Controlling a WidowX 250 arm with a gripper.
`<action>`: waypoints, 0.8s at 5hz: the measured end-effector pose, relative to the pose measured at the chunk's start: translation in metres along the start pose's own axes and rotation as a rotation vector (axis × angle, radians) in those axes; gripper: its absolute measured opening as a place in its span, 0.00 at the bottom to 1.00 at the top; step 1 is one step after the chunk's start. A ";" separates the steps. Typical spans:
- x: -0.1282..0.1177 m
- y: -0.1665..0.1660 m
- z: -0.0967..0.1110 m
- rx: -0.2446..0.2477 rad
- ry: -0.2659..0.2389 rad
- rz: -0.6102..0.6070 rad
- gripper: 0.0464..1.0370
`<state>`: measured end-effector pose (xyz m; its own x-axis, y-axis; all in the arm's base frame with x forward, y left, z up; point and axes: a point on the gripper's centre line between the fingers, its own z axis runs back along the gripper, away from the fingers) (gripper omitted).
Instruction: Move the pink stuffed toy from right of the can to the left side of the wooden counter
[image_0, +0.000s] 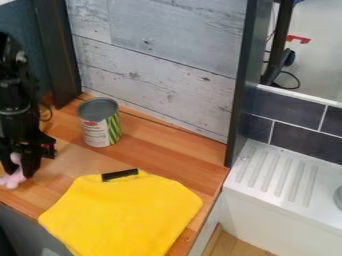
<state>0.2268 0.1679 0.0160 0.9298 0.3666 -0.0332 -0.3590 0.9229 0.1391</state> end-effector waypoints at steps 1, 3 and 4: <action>0.007 0.018 -0.008 0.001 0.013 0.036 0.34; 0.000 0.040 -0.007 0.025 0.045 0.087 0.34; 0.000 0.043 -0.012 0.040 0.057 0.090 0.34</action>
<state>0.2103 0.2090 0.0106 0.8875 0.4547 -0.0750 -0.4360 0.8811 0.1833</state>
